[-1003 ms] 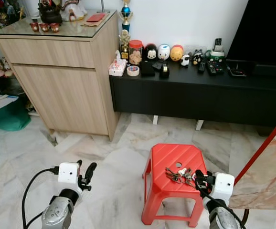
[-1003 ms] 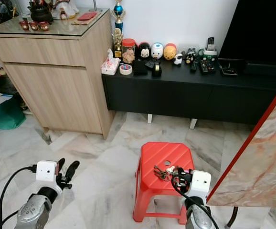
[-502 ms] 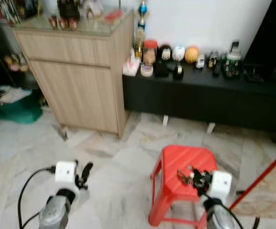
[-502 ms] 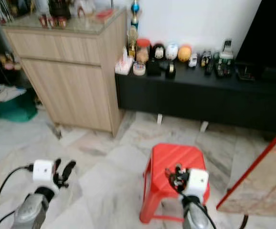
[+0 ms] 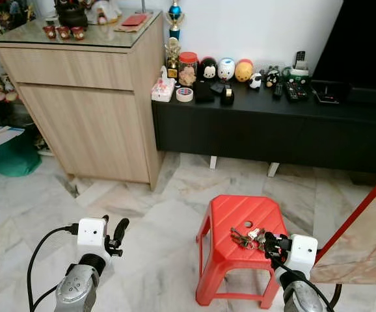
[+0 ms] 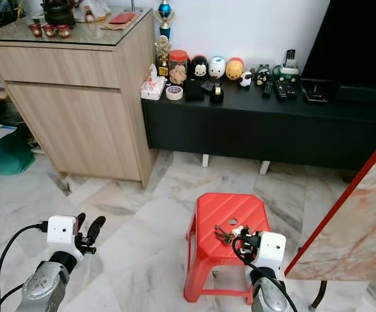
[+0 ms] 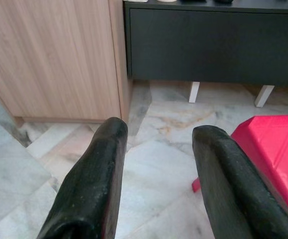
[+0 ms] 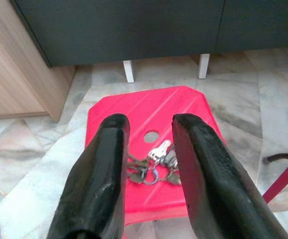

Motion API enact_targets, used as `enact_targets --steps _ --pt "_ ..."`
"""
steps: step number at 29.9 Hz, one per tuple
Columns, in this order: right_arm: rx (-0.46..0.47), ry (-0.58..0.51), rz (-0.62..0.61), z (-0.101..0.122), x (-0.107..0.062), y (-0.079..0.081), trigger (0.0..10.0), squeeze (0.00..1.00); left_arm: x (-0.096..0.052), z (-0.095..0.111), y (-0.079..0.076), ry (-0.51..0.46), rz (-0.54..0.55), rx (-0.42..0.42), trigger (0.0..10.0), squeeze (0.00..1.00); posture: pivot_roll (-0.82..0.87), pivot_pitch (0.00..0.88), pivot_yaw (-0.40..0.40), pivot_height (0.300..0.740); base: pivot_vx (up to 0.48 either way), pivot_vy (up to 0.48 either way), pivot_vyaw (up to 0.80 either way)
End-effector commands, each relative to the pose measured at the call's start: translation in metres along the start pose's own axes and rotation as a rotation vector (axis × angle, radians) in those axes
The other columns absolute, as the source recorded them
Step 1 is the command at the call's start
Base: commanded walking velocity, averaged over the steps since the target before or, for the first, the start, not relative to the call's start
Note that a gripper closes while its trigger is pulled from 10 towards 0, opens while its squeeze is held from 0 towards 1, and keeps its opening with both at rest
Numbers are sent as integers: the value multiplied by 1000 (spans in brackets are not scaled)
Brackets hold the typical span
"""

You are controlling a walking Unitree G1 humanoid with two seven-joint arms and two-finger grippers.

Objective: Hang keys on a hook

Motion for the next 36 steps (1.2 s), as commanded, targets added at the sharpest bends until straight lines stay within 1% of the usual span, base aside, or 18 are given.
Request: enact_targets --steps 1,3,7,13,20,23,26,28,31,33,36 --pt "-3 -27 -6 7 0 -5 10000 0 0 2 -1 -4 2 5 10000 0 47 0 -12 723 334 0 450" --pt "-3 -26 -6 7 -1 -7 10000 0 0 3 -2 -8 4 1 10000 0 49 0 -13 723 341 0 609" --pt "17 -1 -24 2 -2 -11 10000 0 1 3 -4 -11 0 -2 10000 0 52 0 -15 723 363 0 0" --pt "15 -7 -14 4 0 -8 10000 0 1 4 -4 -16 0 -1 10000 0 51 0 -15 723 354 0 0" --pt "12 -2 -1 4 0 -7 10000 0 1 6 -5 -25 -4 -4 10000 0 54 0 -16 723 0 0 0" --pt "-20 -13 14 7 0 -6 10000 0 -1 7 -5 -32 0 -6 10000 0 50 0 -16 723 0 0 0" --pt "-34 -32 1 11 -1 -10 10000 0 -5 11 -4 -54 10 -12 10000 0 45 0 -16 723 0 0 0" --pt "-65 -46 10 15 -1 -9 10000 0 -8 13 -4 -62 7 -13 10000 0 44 0 -18 723 0 0 0" --pt "-73 -60 12 19 -2 -10 10000 0 -12 15 -6 -72 -3 -19 10000 0 43 0 -19 723 0 0 0" --pt "-89 -36 11 14 -4 -13 10000 0 -14 14 -9 -68 -5 -38 10000 0 45 0 -26 723 0 0 0" --pt "-101 -20 15 11 -4 -13 10000 0 -14 14 -10 -67 -3 -55 10000 0 49 0 -30 723 0 0 0"
Point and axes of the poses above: a point about 5 cm out from each wrist's last joint towards the gripper, its own x axis pointing out of the wrist towards the gripper, its own z axis along the axis of the wrist's last joint, y = z × x, the point moved 6 cm from there along x, pointing out of the wrist towards the gripper, and after that the axes turned 6 degrees about x, right-handed, at the moved point
